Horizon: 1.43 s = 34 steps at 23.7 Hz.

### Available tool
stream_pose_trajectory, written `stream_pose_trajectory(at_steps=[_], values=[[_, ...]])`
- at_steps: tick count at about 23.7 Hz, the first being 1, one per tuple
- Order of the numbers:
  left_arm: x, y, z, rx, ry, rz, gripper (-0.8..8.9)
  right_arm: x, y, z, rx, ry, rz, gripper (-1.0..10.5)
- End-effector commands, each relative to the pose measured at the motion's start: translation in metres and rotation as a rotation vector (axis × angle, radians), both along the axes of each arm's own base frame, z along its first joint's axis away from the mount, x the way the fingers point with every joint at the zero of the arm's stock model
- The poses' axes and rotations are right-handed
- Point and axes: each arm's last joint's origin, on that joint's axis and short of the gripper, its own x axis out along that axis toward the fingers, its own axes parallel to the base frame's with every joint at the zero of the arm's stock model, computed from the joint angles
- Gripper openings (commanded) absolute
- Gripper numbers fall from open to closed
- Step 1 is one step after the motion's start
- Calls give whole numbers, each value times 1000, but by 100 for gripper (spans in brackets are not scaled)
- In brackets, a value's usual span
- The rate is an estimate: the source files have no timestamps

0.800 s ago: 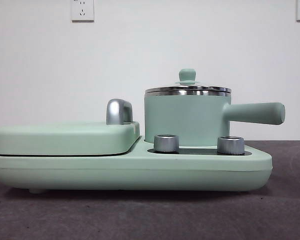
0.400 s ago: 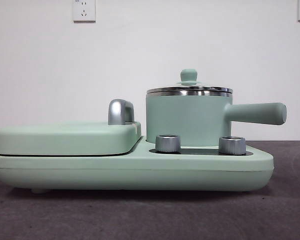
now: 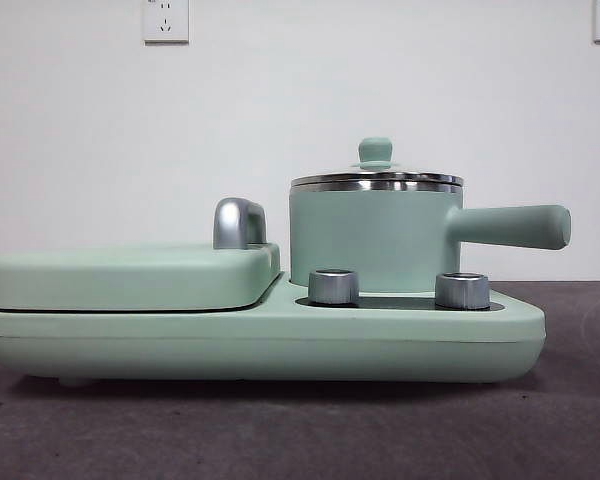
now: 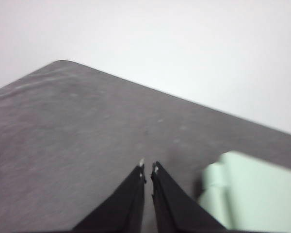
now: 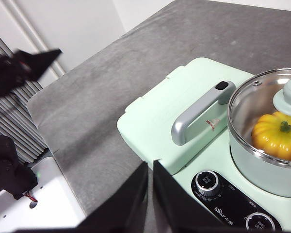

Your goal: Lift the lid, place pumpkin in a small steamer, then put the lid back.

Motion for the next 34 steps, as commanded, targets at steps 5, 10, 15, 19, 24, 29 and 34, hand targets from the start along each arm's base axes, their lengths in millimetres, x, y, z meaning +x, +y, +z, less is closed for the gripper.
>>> stream_pose_trajectory(at_steps=[5,10,15,19,24,29,34], values=[[4,3,-54,131,82,8,28,0,1,2,4,-14,11,14],[4,2,-69,173,94,-37,28,0,1,2,4,-14,11,14],[5,2,-81,189,121,-127,28,0,1,2,4,-14,11,14],[6,2,-81,210,97,-184,28,0,1,2,4,-14,11,14],[7,2,-82,249,78,-198,28,0,1,2,4,-14,11,14],[7,5,-83,192,93,-75,28,0,1,2,4,-14,11,14],[7,5,-82,166,86,-74,28,0,1,2,4,-14,11,14]])
